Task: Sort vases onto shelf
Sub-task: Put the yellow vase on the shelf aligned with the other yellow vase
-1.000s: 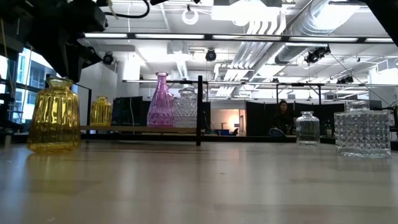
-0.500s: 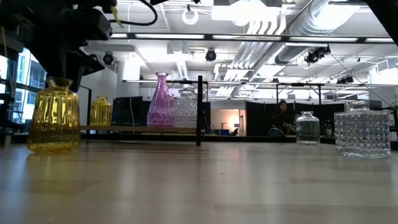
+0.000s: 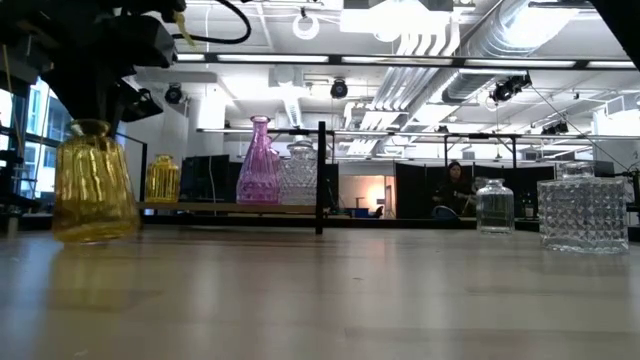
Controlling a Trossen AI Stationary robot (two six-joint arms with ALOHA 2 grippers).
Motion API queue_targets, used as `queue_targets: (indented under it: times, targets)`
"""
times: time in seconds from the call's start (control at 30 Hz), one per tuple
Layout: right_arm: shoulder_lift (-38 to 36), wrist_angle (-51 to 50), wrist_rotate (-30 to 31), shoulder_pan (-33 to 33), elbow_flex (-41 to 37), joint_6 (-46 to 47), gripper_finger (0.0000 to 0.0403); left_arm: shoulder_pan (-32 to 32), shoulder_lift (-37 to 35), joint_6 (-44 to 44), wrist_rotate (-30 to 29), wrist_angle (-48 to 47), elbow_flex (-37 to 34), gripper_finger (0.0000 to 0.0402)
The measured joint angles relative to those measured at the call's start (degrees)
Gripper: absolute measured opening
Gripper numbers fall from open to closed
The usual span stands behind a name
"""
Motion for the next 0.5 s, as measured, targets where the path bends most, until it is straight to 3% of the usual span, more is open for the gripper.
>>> queue_targets:
  times: [0.37, 0.5]
  targets:
    - [0.0, 0.0, 0.2, 0.0, 0.0, 0.4, 0.0076, 0.5, -5.4, -0.8, -6.3, -12.4, 0.1, 0.001]
    - [0.0, 0.0, 0.5, 0.0, 0.0, 0.4, 0.0076, 2.5, -7.3, 1.1, -10.1, -18.2, 3.3, 0.001]
